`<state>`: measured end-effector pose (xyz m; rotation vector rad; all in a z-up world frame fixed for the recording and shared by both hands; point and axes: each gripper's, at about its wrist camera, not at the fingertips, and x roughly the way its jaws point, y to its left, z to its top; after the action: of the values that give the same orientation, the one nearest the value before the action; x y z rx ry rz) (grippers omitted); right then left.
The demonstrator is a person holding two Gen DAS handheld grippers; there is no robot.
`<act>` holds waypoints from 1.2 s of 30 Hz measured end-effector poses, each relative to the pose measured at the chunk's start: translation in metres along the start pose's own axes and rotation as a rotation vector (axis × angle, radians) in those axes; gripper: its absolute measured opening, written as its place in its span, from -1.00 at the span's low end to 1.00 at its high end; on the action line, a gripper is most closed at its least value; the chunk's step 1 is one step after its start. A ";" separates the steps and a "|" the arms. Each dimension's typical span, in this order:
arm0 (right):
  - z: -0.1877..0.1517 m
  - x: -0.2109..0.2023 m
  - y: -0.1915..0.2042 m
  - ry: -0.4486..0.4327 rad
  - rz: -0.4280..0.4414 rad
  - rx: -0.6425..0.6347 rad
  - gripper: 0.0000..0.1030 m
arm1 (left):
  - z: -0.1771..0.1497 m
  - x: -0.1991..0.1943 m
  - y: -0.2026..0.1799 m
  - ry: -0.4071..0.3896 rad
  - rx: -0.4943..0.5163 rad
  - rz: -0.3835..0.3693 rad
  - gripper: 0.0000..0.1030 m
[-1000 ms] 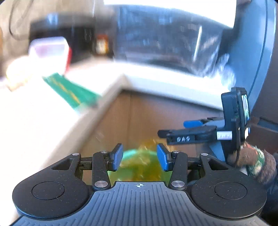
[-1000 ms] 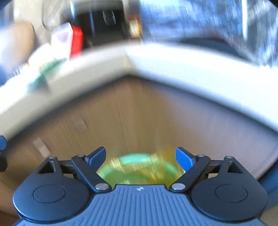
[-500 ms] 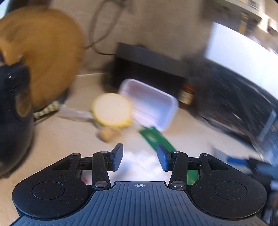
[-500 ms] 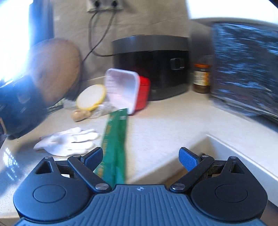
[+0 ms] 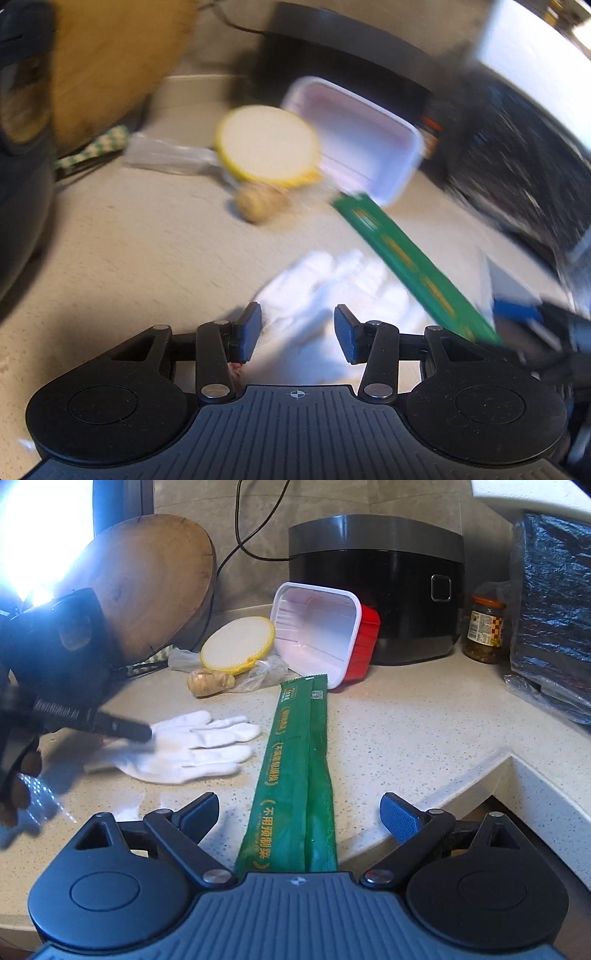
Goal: Collect trash
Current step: 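Approach the white glove with the left tool while the right tool approaches the green wrapper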
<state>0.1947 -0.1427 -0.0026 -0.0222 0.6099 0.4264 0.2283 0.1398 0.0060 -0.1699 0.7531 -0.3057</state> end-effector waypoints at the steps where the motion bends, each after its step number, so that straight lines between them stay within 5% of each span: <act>1: 0.001 0.000 0.001 -0.003 0.001 -0.002 0.84 | -0.002 0.000 -0.009 0.009 0.045 0.003 -0.06; 8: 0.006 0.003 0.009 -0.019 -0.006 -0.015 0.84 | -0.017 0.007 -0.062 0.017 0.342 0.122 -0.03; 21: 0.033 0.053 -0.012 0.024 -0.060 0.052 0.72 | -0.014 0.017 -0.065 0.006 0.315 0.120 -0.03; 36: 0.023 0.039 -0.004 -0.002 -0.036 0.023 0.62 | -0.020 0.010 -0.073 0.011 0.303 0.145 -0.04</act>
<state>0.2378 -0.1282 -0.0059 -0.0110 0.6119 0.3843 0.2060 0.0673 0.0039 0.1716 0.7174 -0.2794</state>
